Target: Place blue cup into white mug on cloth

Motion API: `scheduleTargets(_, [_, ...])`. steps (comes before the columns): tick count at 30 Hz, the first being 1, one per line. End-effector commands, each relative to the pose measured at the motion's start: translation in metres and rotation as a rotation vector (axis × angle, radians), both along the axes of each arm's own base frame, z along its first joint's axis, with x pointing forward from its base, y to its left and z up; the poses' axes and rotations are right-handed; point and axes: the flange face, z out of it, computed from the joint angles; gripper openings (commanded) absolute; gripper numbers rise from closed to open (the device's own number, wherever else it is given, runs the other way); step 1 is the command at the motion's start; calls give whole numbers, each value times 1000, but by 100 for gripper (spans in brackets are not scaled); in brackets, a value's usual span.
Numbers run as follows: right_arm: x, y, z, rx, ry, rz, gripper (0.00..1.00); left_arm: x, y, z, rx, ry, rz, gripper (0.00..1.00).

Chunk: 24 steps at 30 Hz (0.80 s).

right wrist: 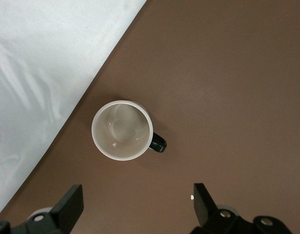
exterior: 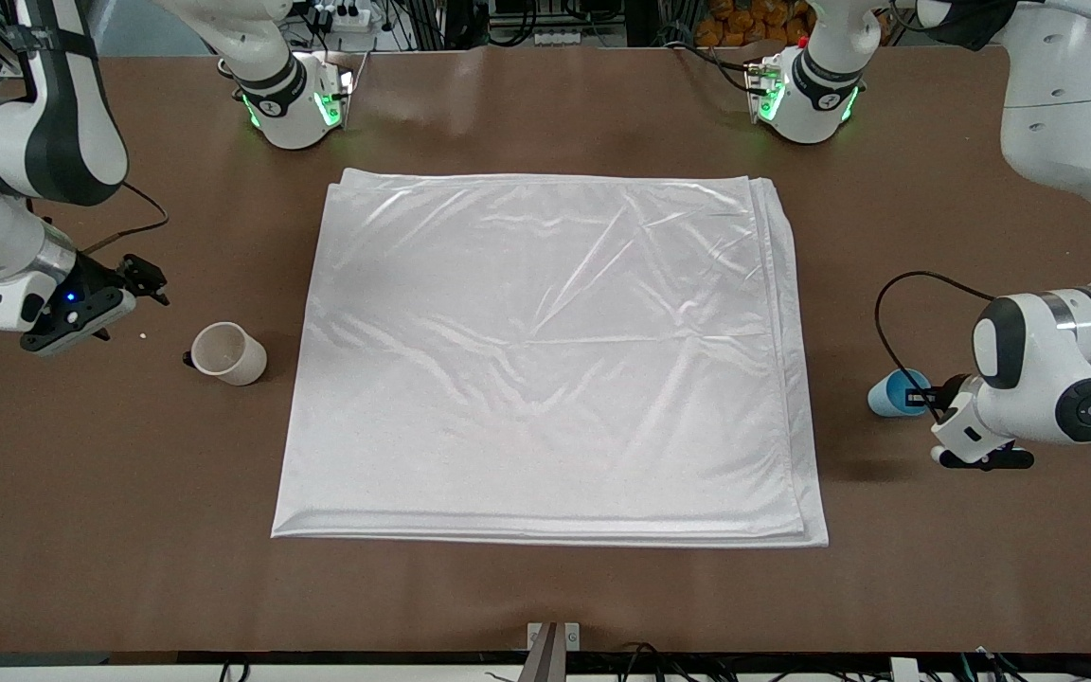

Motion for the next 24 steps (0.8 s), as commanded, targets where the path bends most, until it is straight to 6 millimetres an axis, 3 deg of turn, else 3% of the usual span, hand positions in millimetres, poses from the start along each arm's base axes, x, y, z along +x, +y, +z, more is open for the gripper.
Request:
scheduleTargets(1, [-5, -2, -13, 1, -11, 106, 100, 5, 0, 7, -5, -24, 14, 0])
scheduleTargets(7, [-4, -6, -30, 5, -2, 171, 100, 7, -3, 30, -9, -52, 5, 0])
scheduleTargets(21, [4, -12, -66, 6, 15, 405, 100, 7, -16, 103, -36, -123, 7, 0])
scheduleTargets(24, [5, -25, -77, 2, 14, 451, 100, 7, -20, 116, -78, -146, 30, 0])
